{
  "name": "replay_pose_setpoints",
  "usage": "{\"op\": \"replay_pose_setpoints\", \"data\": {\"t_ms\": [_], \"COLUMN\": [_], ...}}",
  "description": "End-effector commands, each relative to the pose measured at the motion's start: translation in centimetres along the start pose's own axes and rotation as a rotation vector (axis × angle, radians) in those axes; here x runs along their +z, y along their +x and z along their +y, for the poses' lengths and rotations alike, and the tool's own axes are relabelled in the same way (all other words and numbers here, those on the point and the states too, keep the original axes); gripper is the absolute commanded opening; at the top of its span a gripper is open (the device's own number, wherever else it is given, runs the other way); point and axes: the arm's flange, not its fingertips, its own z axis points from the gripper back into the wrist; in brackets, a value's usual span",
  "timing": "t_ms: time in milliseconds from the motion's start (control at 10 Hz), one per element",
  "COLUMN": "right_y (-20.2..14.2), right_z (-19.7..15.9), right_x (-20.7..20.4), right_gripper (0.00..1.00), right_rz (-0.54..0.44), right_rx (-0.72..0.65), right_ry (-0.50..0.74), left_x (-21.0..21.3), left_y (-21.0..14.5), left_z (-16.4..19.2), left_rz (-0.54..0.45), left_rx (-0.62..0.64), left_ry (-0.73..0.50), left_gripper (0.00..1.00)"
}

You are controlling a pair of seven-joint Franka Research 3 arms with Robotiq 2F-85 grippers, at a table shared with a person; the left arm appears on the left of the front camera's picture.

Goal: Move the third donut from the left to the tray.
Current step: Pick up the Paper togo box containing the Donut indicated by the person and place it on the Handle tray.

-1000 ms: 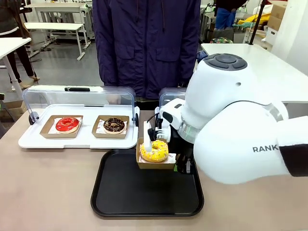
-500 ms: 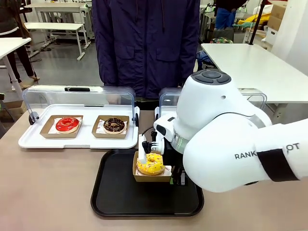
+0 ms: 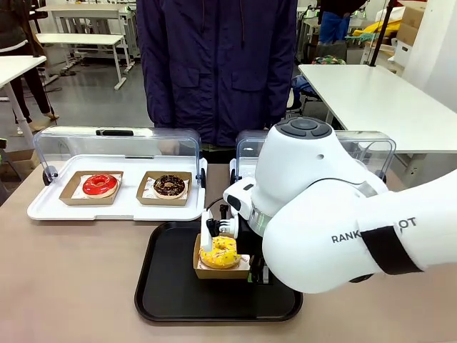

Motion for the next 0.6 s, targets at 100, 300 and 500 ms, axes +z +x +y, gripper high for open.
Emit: {"op": "replay_pose_setpoints", "data": {"t_ms": [100,300,500], "right_y": [-1.3,-1.4,-1.4], "right_z": [1.0,0.9,0.8], "right_x": [-1.6,-2.2,-2.6], "right_gripper": [0.02,0.02,0.02], "right_rz": [-0.031,-0.039,-0.039], "right_rx": [0.012,0.015,0.013], "right_ry": [0.002,0.032,0.05], "left_x": [0.1,0.1,0.1], "left_y": [0.3,0.3,0.3], "left_z": [-0.1,-0.1,-0.1], "left_rz": [0.01,0.01,0.01], "left_rx": [0.005,0.005,0.005], "left_ry": [-0.006,-0.006,-0.006], "left_gripper": [1.0,1.0,1.0]}}
